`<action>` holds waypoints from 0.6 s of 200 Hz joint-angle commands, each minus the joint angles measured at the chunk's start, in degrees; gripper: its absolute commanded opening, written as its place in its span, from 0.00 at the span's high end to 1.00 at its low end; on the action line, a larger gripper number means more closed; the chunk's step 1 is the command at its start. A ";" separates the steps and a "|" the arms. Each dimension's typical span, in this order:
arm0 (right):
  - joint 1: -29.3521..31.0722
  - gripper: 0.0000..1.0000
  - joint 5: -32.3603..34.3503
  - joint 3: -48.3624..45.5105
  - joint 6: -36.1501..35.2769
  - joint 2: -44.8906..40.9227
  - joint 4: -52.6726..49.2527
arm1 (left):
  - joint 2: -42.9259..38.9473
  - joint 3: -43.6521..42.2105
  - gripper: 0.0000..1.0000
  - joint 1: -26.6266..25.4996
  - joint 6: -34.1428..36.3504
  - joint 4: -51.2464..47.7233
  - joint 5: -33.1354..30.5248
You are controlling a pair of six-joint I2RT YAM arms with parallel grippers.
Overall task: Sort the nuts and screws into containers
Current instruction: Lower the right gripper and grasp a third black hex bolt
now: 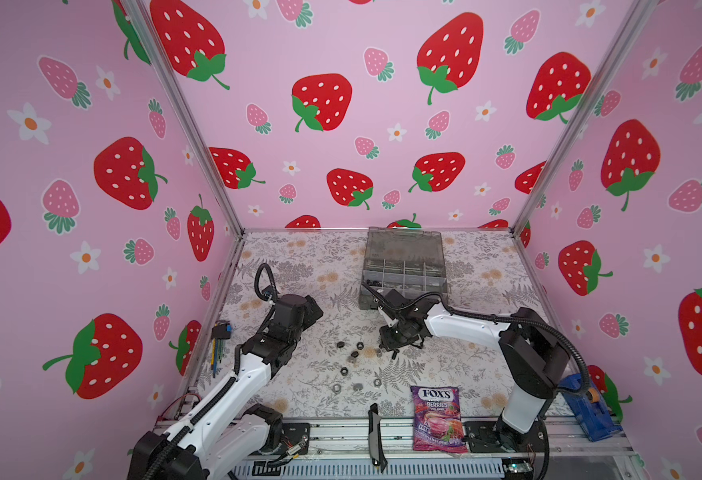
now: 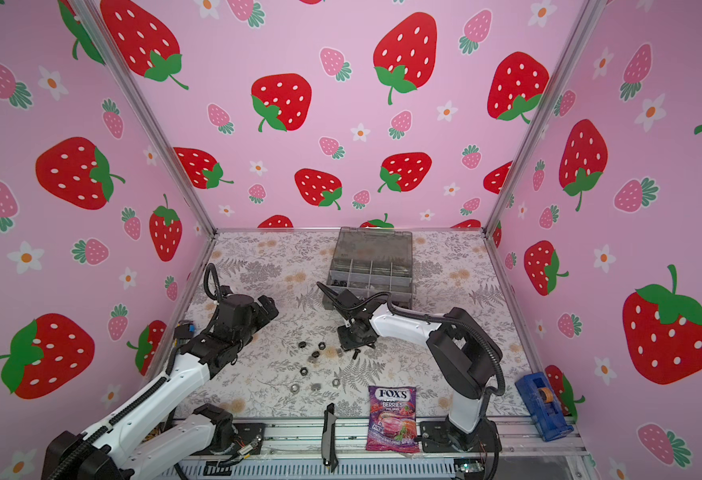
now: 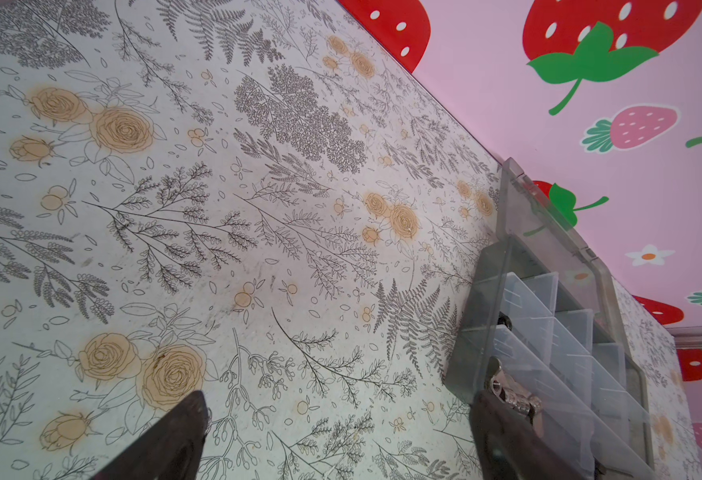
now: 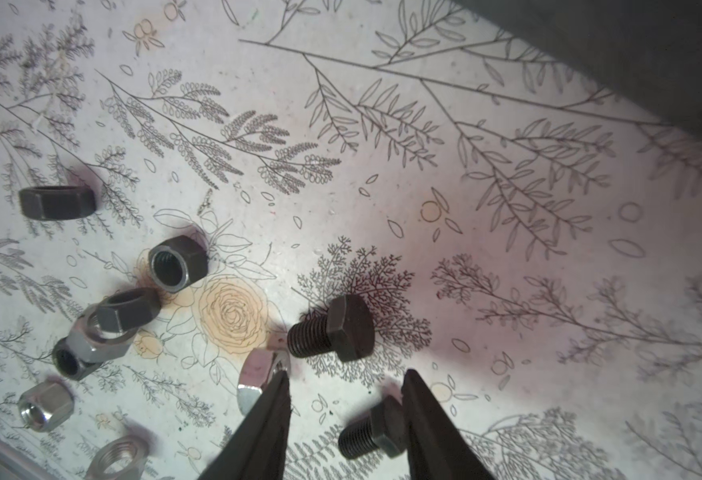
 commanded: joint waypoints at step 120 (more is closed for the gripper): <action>1.21 0.55 2.10 6.77 -2.98 8.60 2.01 | -1.37 -1.28 0.01 0.59 -0.95 -0.86 -2.00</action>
